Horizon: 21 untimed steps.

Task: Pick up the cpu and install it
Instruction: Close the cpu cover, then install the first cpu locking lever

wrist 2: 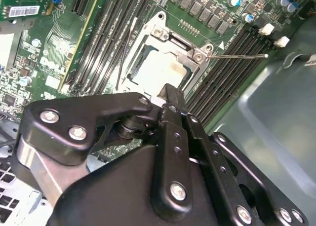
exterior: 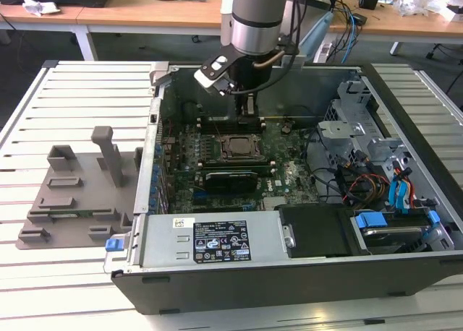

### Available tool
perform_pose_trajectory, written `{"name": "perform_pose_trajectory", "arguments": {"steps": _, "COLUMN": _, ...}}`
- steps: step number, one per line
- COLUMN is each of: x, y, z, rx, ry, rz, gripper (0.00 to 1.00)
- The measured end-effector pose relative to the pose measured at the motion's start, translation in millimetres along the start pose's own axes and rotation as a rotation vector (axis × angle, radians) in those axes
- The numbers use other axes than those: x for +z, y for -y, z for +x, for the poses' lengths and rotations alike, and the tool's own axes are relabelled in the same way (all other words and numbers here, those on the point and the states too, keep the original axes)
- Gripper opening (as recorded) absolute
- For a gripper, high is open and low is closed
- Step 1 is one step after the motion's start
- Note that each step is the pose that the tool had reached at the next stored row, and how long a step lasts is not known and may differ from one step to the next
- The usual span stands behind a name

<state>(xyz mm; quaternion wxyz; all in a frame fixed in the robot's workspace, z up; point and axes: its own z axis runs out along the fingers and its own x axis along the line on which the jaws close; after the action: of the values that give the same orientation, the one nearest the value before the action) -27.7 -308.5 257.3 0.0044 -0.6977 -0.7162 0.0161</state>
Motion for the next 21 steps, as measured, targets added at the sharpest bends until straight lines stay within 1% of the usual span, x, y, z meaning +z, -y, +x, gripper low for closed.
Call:
{"name": "perform_pose_trajectory", "arguments": {"steps": 2, "x": -2.5, "y": 0.1, "z": 0.0, "rx": 0.000, "ry": -0.0002, "rz": -0.0002, "gripper": 0.11}}
{"name": "perform_pose_trajectory", "arguments": {"steps": 16, "x": -2.9, "y": 0.1, "z": -0.1, "rx": -0.002, "ry": 0.0000, "rz": 0.0000, "gripper": 0.11}}
{"name": "perform_pose_trajectory", "arguments": {"steps": 17, "x": -2.9, "y": 0.1, "z": -0.1, "rx": -0.009, "ry": 0.0003, "rz": -0.0001, "gripper": 0.11}}
{"name": "perform_pose_trajectory", "arguments": {"steps": 18, "x": -3.0, "y": 0.1, "z": -0.1, "rx": -0.026, "ry": 0.0009, "rz": -0.0003, "gripper": 0.11}}
{"name": "perform_pose_trajectory", "arguments": {"steps": 21, "x": -3.0, "y": -0.1, "z": -0.1, "rx": -0.102, "ry": 0.0030, "rz": -0.0016, "gripper": 0.11}}
